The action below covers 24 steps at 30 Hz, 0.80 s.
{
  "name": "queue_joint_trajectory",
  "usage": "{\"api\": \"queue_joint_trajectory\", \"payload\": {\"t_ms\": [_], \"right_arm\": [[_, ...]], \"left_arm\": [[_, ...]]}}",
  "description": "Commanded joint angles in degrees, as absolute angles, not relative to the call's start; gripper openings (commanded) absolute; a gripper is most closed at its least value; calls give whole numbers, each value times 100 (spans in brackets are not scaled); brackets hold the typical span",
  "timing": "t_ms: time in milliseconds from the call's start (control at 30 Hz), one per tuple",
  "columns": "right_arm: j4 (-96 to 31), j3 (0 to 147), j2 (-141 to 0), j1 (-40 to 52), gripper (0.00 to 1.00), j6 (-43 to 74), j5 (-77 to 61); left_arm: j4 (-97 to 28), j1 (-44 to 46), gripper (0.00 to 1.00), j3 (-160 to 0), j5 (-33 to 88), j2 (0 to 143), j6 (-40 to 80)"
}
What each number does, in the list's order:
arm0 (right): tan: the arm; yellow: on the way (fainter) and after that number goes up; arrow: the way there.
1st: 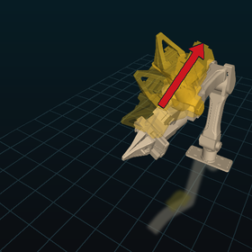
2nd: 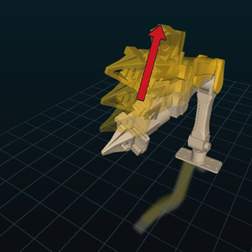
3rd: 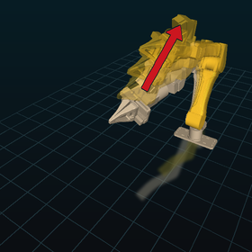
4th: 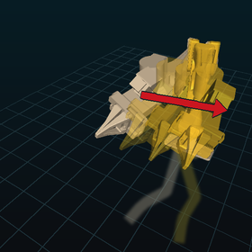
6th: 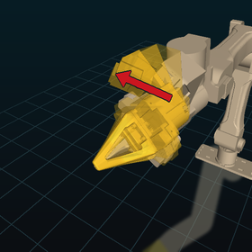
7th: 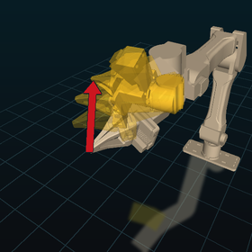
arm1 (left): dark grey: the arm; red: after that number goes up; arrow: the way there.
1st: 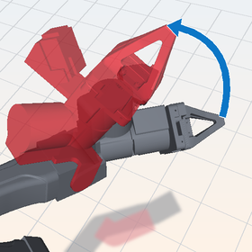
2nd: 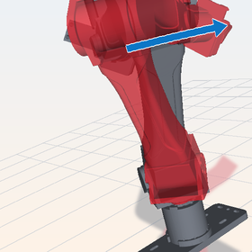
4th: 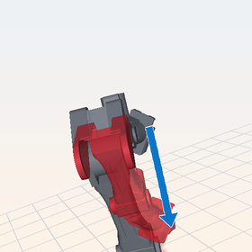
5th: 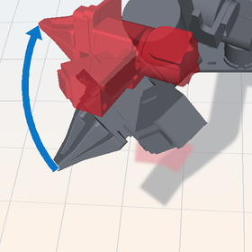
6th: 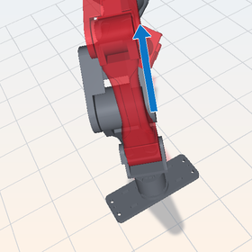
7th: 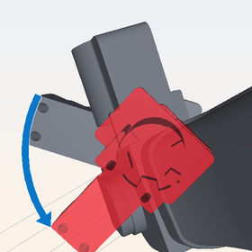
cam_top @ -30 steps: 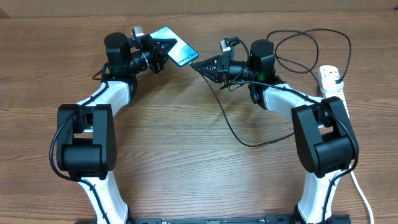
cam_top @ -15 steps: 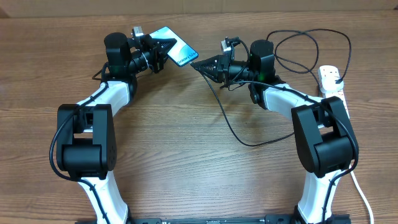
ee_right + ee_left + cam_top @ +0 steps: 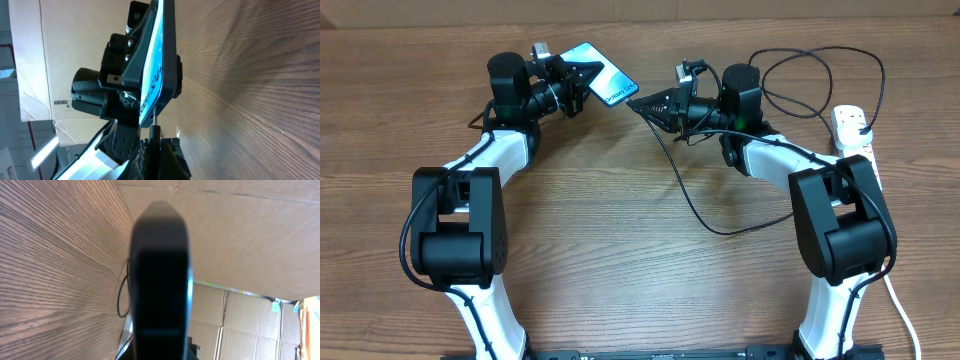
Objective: Plug charger to phone and switch on socket
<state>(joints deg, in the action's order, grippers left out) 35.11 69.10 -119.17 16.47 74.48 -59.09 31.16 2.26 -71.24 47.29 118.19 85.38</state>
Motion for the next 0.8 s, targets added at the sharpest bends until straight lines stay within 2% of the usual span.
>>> {"api": "queue_joint_trajectory", "payload": {"t_ms": [0, 767], "right_arm": [[3553, 6971, -11767, 1601, 4, 7505, -5811], [3581, 6971, -11767, 1601, 4, 7675, -5979]], "left_arm": [[3179, 276, 4, -7249, 4803, 11681, 8486], [3153, 274, 4, -7249, 4797, 11681, 8423]]}}
